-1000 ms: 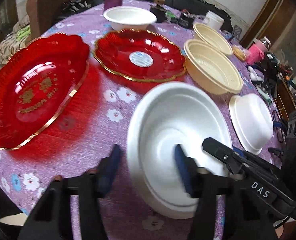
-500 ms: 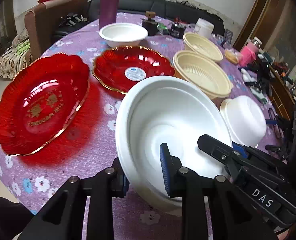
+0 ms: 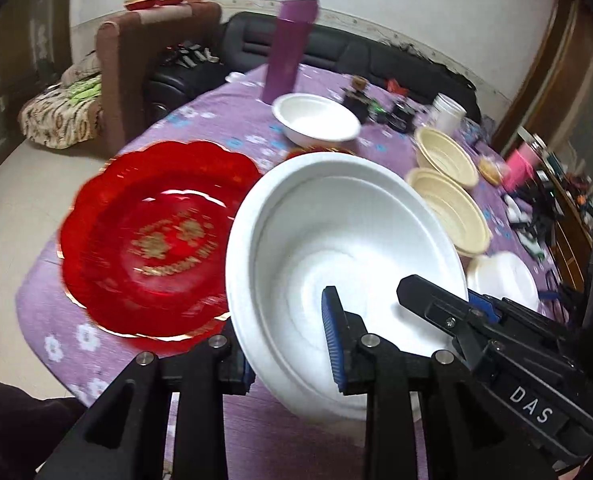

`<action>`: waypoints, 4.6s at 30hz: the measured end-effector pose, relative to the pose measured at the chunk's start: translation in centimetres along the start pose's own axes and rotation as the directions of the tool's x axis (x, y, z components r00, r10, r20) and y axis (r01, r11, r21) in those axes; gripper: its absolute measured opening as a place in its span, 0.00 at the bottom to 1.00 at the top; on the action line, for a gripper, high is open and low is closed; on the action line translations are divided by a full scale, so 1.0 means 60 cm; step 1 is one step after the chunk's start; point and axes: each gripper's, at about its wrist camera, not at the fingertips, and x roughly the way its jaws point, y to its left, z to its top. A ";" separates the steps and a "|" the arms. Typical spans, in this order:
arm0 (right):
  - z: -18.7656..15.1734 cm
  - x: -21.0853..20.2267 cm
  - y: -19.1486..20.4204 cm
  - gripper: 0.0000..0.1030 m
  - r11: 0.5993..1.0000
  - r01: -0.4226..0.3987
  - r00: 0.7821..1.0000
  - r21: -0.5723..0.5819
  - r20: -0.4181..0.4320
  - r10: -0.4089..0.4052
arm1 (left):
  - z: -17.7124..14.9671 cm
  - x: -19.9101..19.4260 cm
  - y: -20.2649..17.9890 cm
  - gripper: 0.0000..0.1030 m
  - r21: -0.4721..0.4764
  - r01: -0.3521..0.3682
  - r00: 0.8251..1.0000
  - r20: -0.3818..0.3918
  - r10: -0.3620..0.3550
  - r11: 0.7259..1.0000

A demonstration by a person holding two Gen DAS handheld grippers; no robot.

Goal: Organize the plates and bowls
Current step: 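Place the white foam plate onto the large red plate, open left tool, then grasp the rim of the small red plate with the left tool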

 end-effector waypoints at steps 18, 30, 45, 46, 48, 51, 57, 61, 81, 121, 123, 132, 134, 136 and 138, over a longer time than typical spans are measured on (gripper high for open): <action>0.076 0.177 0.122 0.26 0.991 -0.005 0.996 -0.137 -0.094 -0.008 | 0.063 0.051 0.162 0.28 -0.153 -0.156 0.988 -0.010 0.156 0.976; 0.077 0.250 0.132 0.26 0.987 0.035 0.988 -0.156 -0.144 -0.058 | 0.069 0.110 0.202 0.28 -0.175 -0.193 0.980 -0.076 0.182 0.966; 0.076 0.236 0.113 0.37 0.994 0.055 0.993 -0.095 -0.102 -0.065 | 0.076 0.084 0.210 0.60 -0.216 -0.231 0.973 -0.068 0.221 0.949; 0.076 0.233 0.111 0.37 0.996 0.042 0.993 -0.085 -0.104 -0.051 | 0.075 0.078 0.208 0.62 -0.218 -0.232 0.973 -0.060 0.224 0.948; 0.076 0.225 0.109 0.39 0.998 0.027 0.994 -0.064 -0.103 -0.033 | 0.071 0.064 0.204 0.65 -0.227 -0.243 0.970 -0.040 0.240 0.943; 0.077 0.207 0.107 0.46 0.999 0.014 0.996 -0.053 -0.082 -0.018 | 0.064 0.041 0.200 0.66 -0.250 -0.245 0.969 -0.020 0.248 0.937; 0.073 0.154 0.095 0.60 1.000 -0.026 0.999 -0.012 -0.034 0.026 | 0.053 0.002 0.155 0.71 -0.196 -0.292 0.952 0.038 0.305 0.936; 0.067 0.116 0.067 0.62 0.999 -0.040 0.999 0.023 -0.001 0.040 | 0.049 -0.013 0.116 0.74 -0.138 -0.293 0.950 0.070 0.304 0.946; 0.015 0.030 -0.170 0.67 0.951 0.115 0.991 0.286 0.033 -0.130 | 0.086 0.043 -0.029 0.76 0.017 -0.178 0.984 0.015 0.177 0.984; 0.047 0.093 -0.236 0.11 0.925 0.163 0.986 0.344 -0.084 -0.142 | 0.197 0.223 -0.069 0.75 0.040 -0.054 0.972 -0.228 0.062 0.998; 0.032 0.076 -0.245 0.11 0.921 0.166 0.986 0.353 -0.091 -0.143 | 0.191 0.228 -0.085 0.75 0.047 -0.031 0.969 -0.244 0.041 0.998; 0.005 0.044 -0.256 0.11 0.918 0.168 0.985 0.359 -0.086 -0.147 | 0.160 0.274 -0.157 0.75 0.169 -0.064 0.949 -0.294 0.113 0.984; 0.003 0.044 -0.255 0.12 0.917 0.168 0.986 0.361 -0.081 -0.149 | 0.149 0.286 -0.168 0.75 0.187 -0.052 0.939 -0.326 0.111 0.981; 0.004 0.047 -0.255 0.12 0.917 0.160 0.987 0.365 -0.073 -0.143 | 0.137 0.291 -0.178 0.72 0.208 -0.035 0.931 -0.349 0.107 0.977; 0.001 0.045 -0.257 0.12 0.918 0.154 0.988 0.365 -0.063 -0.140 | 0.129 0.290 -0.184 0.66 0.247 -0.082 0.934 -0.318 0.161 0.966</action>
